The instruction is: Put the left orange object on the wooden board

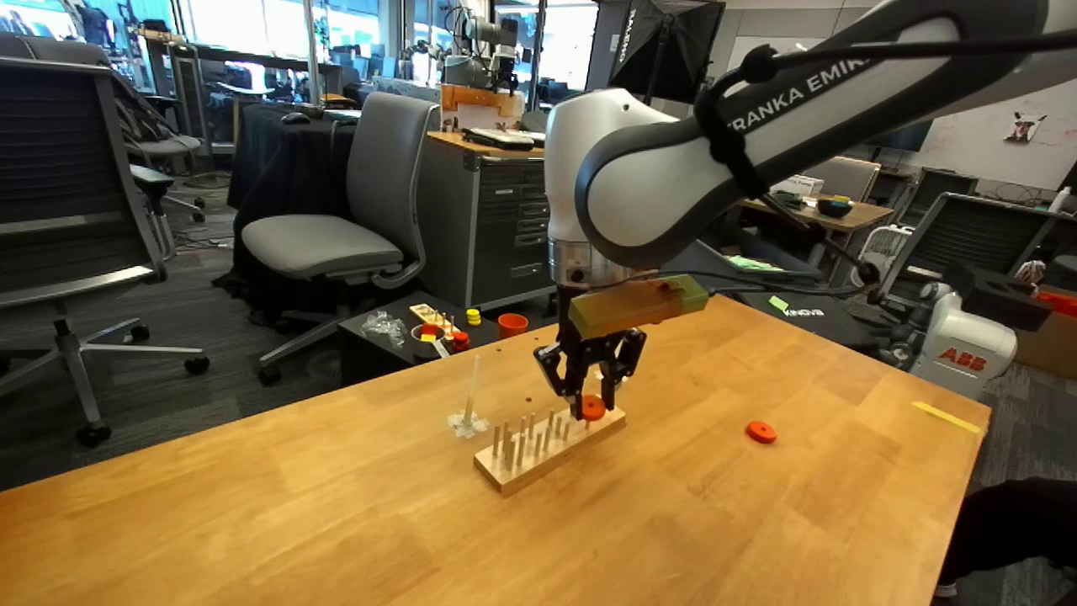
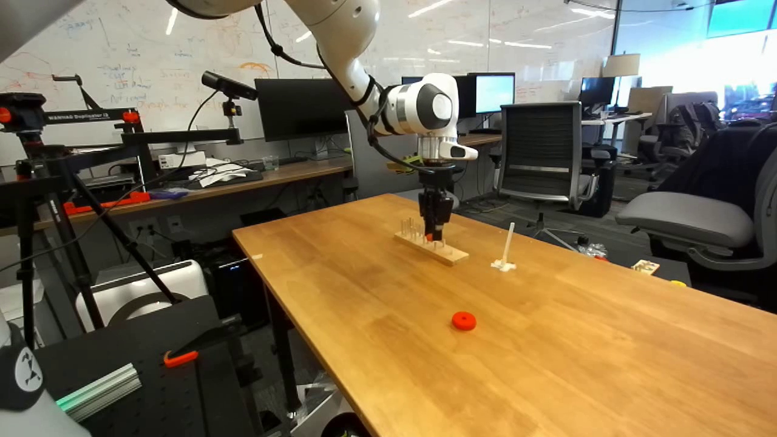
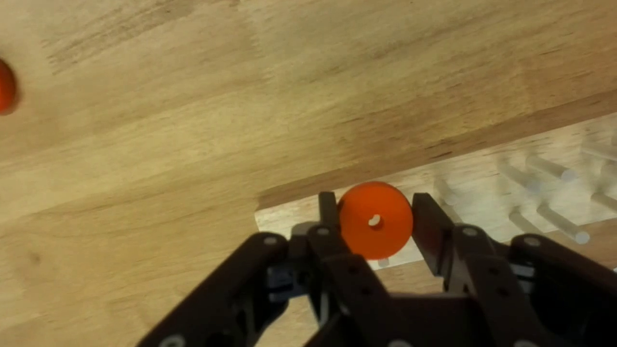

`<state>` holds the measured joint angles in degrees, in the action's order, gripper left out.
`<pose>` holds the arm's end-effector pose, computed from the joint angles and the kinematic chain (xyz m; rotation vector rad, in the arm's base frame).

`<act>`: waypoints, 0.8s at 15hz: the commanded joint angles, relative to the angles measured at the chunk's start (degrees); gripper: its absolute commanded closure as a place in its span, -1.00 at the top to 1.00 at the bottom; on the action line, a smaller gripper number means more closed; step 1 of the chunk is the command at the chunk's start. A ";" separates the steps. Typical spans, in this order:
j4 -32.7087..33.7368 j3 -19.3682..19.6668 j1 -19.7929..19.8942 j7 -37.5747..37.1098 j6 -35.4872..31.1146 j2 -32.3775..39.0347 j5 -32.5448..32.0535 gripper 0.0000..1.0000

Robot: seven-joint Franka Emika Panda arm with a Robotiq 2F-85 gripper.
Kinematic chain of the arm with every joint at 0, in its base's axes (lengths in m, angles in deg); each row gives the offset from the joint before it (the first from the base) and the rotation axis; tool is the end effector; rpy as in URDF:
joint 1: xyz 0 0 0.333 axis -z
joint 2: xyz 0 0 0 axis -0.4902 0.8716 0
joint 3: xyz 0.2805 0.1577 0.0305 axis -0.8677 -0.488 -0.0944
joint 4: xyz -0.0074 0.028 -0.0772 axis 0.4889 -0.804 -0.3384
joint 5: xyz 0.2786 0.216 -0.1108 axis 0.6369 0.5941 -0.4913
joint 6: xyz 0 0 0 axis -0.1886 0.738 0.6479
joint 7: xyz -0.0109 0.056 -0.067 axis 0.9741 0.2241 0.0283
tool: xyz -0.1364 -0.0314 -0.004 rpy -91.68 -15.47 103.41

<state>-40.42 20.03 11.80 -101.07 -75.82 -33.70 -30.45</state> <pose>0.6676 0.2015 0.1597 2.9558 -0.4065 -0.1901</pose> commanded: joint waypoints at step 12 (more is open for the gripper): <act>0.96 -0.53 1.05 1.48 -0.47 0.93 3.11 -0.65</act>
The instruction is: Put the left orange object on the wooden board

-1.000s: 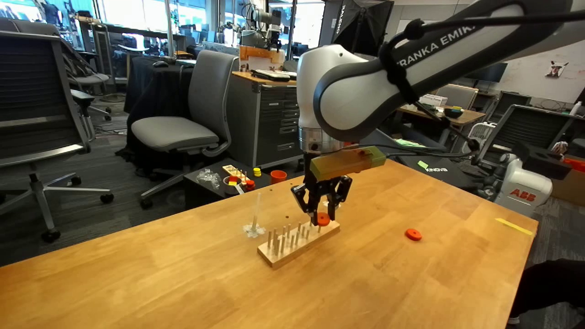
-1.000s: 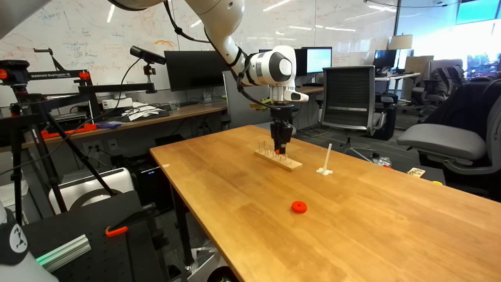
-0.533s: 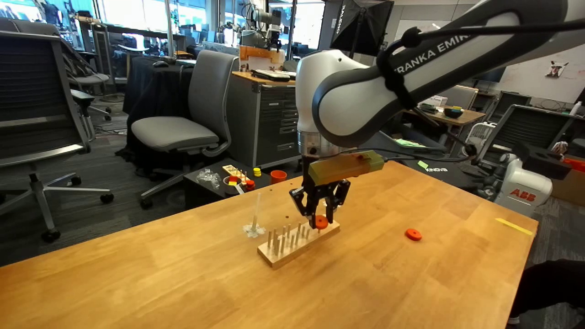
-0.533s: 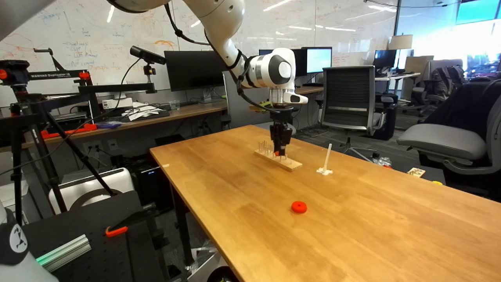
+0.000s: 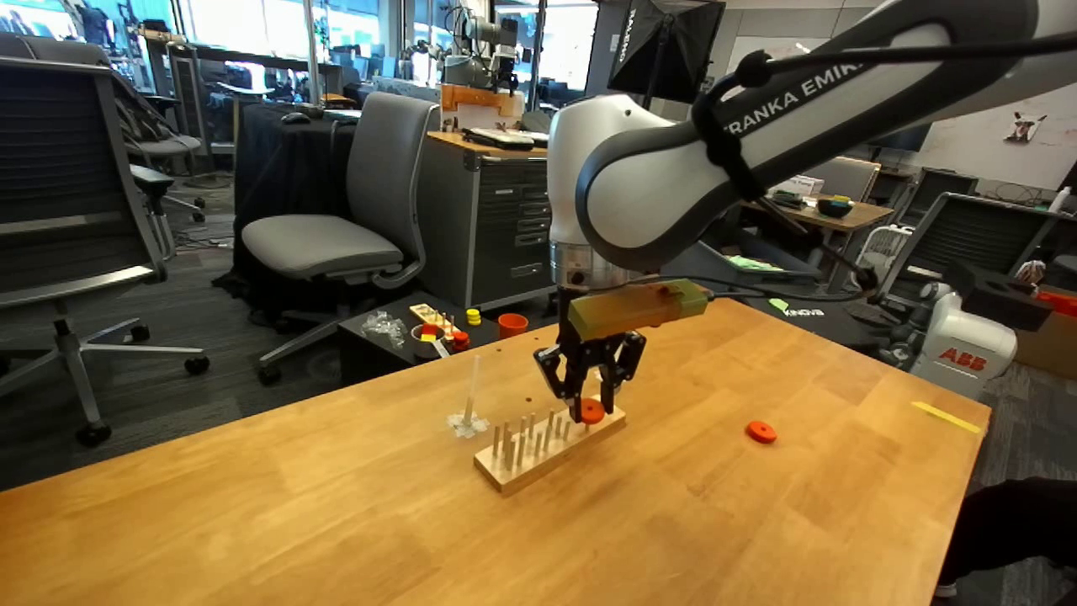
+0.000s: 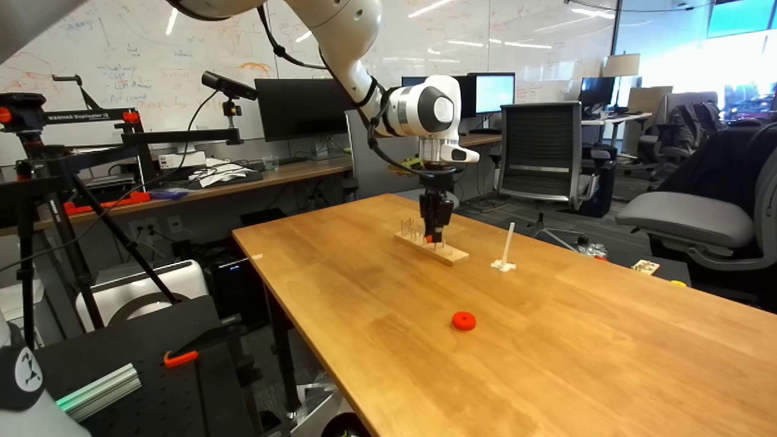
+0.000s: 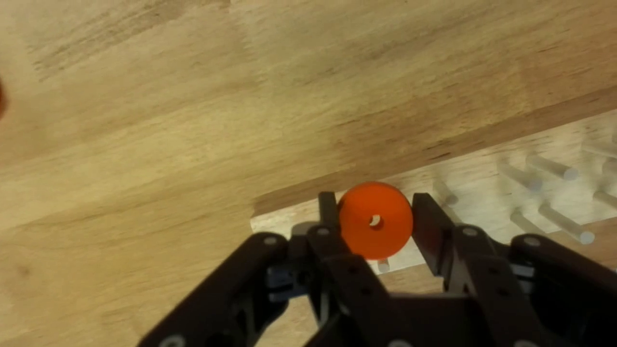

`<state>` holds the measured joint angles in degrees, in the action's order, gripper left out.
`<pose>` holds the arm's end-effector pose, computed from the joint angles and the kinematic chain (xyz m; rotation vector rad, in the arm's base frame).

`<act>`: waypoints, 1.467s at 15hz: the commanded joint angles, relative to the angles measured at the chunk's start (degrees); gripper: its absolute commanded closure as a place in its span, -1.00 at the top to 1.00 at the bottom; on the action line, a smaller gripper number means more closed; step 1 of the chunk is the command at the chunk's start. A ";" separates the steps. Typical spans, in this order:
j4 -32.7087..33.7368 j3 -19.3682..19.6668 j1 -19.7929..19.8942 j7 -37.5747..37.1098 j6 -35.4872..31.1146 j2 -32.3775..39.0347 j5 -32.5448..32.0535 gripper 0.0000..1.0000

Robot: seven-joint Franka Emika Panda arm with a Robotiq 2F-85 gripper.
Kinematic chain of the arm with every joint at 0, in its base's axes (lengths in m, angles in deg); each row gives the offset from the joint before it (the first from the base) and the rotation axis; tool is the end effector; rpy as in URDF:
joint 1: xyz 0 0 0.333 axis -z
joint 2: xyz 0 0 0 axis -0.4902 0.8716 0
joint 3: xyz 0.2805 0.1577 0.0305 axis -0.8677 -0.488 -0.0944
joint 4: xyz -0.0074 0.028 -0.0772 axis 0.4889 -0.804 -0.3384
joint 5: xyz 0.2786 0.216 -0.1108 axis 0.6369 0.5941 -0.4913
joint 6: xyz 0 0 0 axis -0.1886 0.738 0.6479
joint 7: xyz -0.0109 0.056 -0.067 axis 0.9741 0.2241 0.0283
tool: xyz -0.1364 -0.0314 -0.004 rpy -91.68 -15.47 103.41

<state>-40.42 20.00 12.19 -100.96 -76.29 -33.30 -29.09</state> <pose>0.6682 0.1992 0.1552 2.9706 -0.4345 -0.2044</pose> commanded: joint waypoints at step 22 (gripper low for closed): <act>2.82 -0.29 1.69 2.02 0.44 1.14 2.67 -0.65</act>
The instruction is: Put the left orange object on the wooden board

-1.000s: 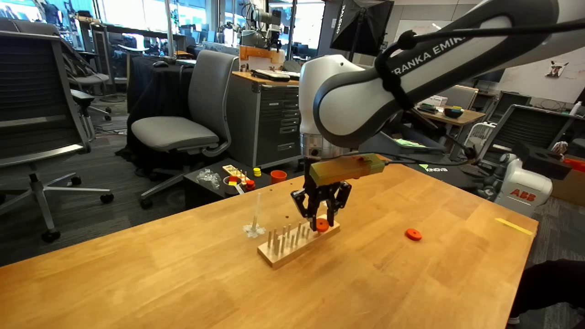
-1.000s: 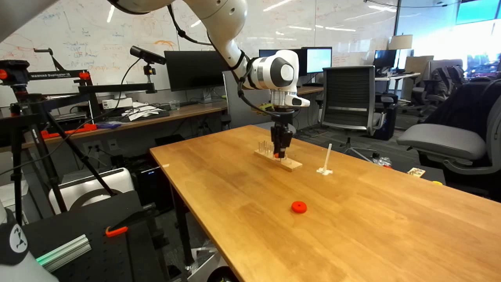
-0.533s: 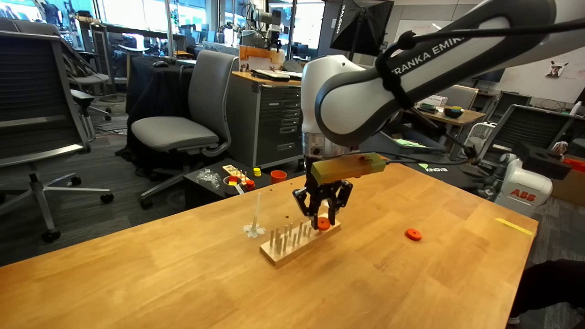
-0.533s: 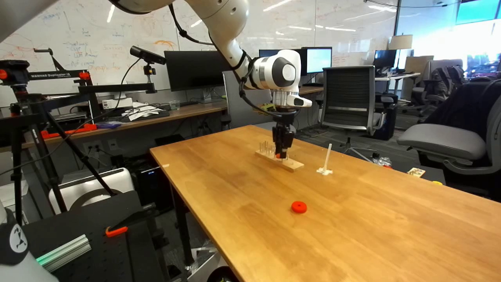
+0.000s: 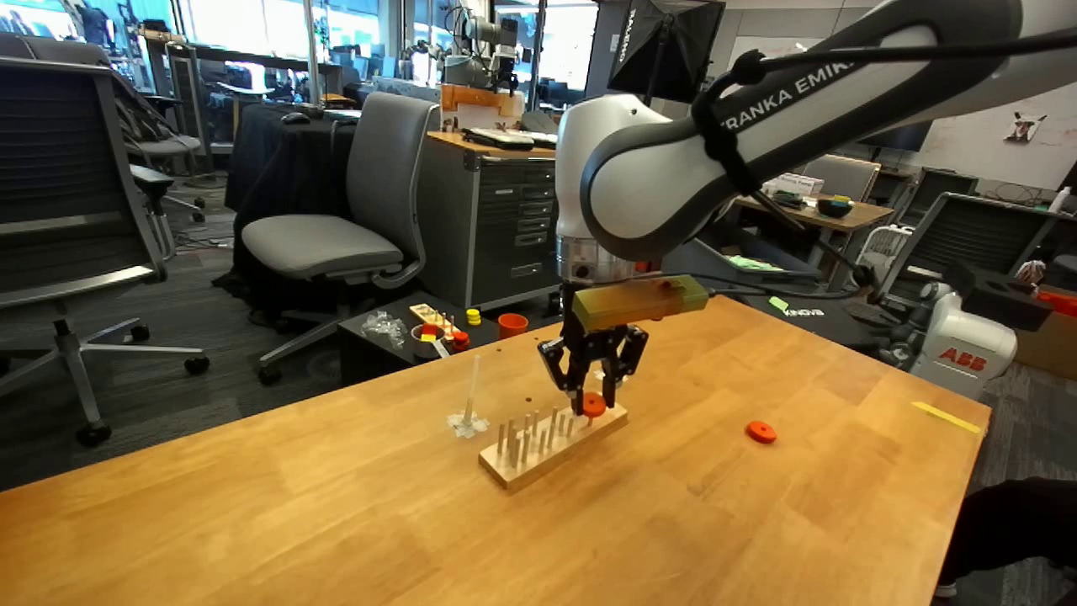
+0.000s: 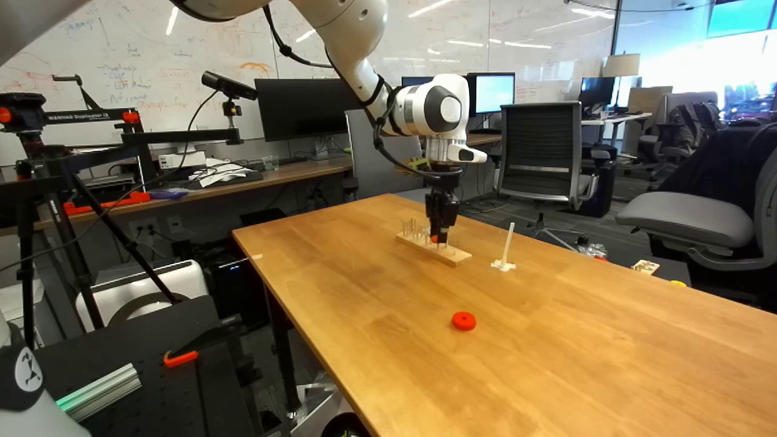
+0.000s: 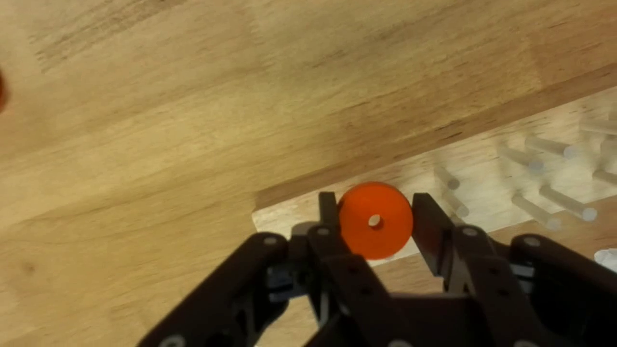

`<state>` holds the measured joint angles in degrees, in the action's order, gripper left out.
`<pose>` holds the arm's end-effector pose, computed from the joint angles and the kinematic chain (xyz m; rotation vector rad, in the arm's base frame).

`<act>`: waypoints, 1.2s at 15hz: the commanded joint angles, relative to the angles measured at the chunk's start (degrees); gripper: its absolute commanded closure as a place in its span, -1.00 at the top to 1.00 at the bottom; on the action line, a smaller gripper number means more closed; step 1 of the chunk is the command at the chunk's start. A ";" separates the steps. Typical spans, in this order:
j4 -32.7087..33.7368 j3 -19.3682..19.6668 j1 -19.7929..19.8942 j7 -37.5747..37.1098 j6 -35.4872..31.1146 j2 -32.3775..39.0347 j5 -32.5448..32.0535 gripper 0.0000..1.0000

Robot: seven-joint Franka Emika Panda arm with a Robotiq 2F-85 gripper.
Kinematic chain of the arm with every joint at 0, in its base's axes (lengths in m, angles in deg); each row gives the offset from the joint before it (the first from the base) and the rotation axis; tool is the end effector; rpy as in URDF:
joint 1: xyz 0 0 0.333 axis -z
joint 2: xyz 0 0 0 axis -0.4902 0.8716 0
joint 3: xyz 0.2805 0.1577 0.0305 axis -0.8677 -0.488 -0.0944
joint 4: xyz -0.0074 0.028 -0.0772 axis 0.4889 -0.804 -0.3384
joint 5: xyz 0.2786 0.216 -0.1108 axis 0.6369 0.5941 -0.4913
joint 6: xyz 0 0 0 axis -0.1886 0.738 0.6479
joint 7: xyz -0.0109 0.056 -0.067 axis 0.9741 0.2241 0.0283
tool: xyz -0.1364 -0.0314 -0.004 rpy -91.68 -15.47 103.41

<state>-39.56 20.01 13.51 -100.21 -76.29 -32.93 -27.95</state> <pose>0.6756 0.1861 0.1566 2.9862 -0.4694 -0.2082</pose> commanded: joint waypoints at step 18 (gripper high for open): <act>1.55 -0.40 1.58 1.65 0.54 0.81 4.62 -0.65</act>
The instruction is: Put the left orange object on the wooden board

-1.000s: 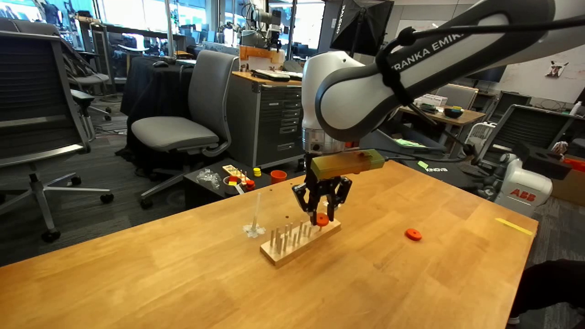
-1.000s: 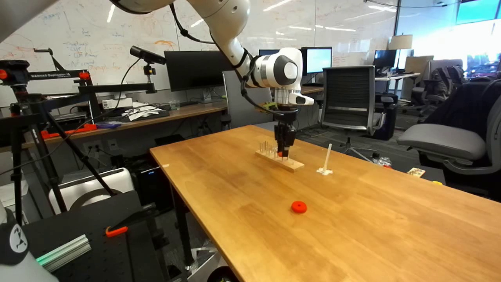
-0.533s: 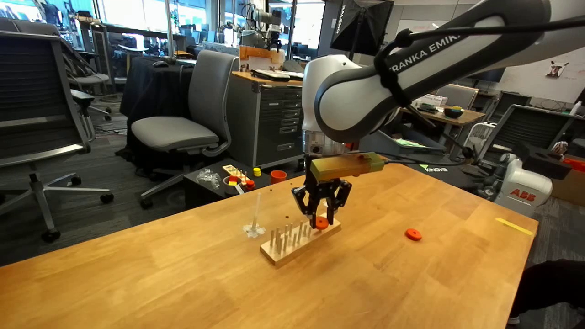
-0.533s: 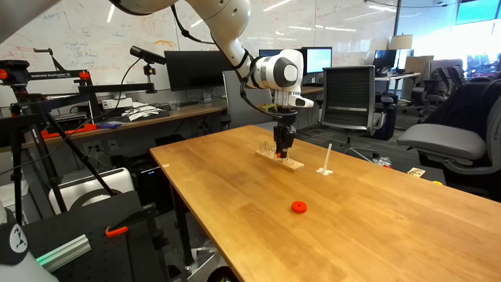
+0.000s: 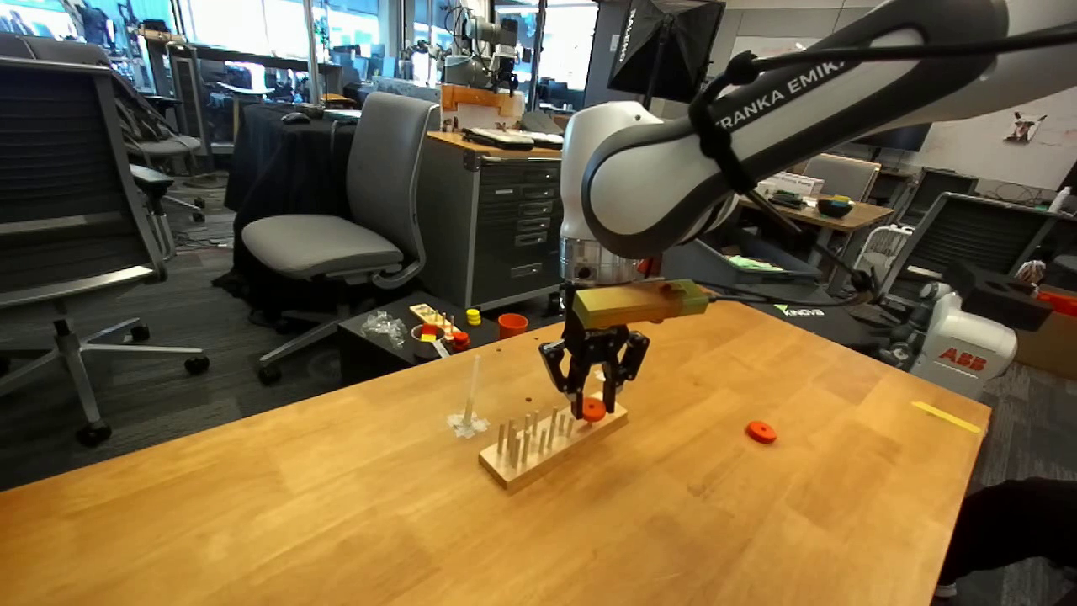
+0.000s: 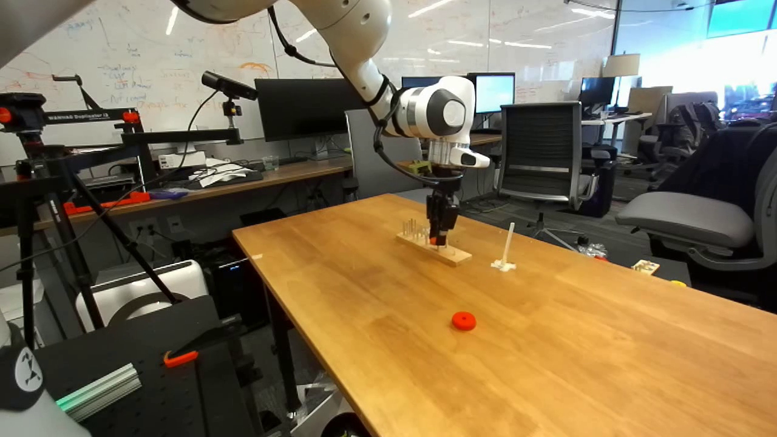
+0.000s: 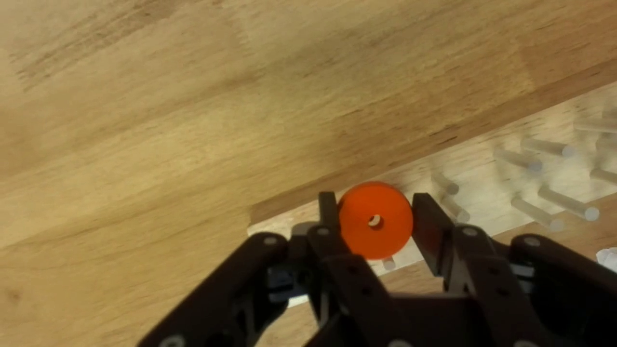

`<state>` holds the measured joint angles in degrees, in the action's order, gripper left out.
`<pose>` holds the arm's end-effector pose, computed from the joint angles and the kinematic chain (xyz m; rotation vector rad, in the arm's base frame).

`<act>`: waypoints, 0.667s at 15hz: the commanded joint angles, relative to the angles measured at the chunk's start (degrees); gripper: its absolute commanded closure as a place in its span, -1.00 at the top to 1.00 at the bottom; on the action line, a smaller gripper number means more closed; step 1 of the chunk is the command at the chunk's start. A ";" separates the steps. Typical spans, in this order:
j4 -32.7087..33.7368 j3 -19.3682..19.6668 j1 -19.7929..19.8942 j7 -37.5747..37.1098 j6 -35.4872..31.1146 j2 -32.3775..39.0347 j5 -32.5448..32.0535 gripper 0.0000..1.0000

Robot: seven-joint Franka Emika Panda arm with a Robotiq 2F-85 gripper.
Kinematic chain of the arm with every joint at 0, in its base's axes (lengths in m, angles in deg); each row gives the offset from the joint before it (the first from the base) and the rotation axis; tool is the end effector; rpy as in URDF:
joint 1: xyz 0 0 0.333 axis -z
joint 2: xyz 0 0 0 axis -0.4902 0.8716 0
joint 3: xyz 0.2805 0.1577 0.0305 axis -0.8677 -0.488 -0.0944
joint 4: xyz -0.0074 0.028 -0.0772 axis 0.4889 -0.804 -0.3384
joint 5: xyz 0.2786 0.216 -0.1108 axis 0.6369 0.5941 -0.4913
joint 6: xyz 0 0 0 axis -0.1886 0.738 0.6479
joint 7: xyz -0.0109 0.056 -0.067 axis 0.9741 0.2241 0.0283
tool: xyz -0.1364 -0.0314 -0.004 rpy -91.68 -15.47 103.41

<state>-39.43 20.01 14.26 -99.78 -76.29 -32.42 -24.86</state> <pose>0.6760 0.1812 0.1512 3.0132 -0.5286 -0.2508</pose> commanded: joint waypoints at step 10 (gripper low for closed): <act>1.78 -0.87 1.34 1.69 1.52 1.44 2.51 -0.65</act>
<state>-39.41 19.97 14.81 -99.67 -76.20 -31.84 -24.16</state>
